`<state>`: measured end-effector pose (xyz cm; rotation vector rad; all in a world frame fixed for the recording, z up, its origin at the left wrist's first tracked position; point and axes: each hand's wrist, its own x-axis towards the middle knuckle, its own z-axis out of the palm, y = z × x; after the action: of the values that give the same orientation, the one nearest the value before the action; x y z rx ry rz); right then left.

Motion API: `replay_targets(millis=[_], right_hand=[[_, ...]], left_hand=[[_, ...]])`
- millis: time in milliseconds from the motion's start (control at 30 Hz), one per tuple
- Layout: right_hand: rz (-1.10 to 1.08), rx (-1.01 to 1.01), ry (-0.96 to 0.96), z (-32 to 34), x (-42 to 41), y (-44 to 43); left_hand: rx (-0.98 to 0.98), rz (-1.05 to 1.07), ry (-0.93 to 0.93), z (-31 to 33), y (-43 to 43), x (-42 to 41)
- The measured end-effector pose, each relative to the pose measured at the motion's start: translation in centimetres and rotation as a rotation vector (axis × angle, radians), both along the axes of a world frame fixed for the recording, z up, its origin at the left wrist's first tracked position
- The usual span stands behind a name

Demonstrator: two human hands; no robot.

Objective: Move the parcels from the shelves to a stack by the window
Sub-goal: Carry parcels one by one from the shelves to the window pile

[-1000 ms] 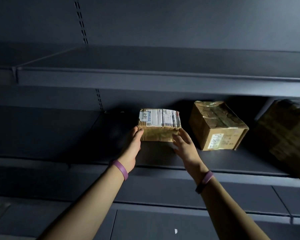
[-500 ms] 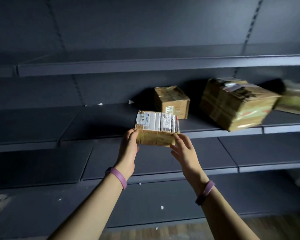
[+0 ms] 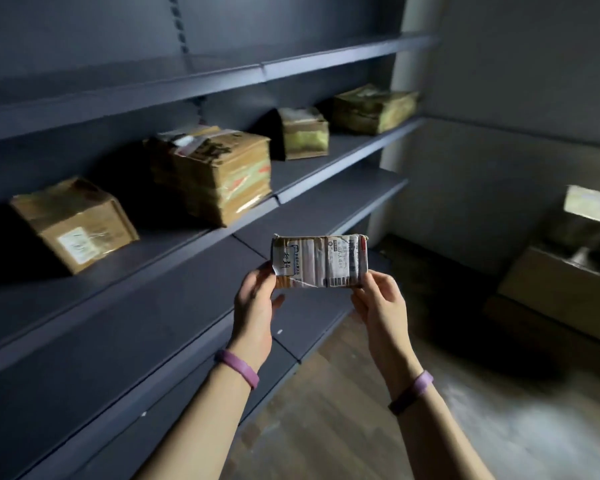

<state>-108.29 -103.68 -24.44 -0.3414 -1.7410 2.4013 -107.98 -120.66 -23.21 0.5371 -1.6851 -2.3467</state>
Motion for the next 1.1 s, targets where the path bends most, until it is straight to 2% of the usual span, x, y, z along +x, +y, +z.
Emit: replay_targets(millis=[167, 300, 533, 733, 900, 1100], right_hand=[[-0.234, -0.027, -0.05, -1.0, 0.5, 4.9], [-0.381, -0.066, -0.046, -0.9, 0.0, 7.3], [-0.567, -0.083, -0.048, -1.8, 0.2, 8.6], [-0.758, -0.085, -0.02, -1.9, 2.3, 13.5], [-0.878, -0.135, -0.012, -1.9, 3.1, 18.9], [-0.894, -0.175, -0.024, -2.7, 0.9, 28.0]], left_hand=[[0.086, -0.193, -0.067, -0.7, 6.2, -3.6], [0.019, -0.315, -0.111, -0.4, 9.2, -5.5], [0.045, -0.516, -0.106, -1.9, 11.7, -8.1], [0.082, -0.775, -0.101, -2.9, 17.8, -9.0], [0.128, -0.911, -0.099, -3.2, 24.5, -9.4], [0.11, -0.971, -0.102, -4.3, 33.9, -11.7]])
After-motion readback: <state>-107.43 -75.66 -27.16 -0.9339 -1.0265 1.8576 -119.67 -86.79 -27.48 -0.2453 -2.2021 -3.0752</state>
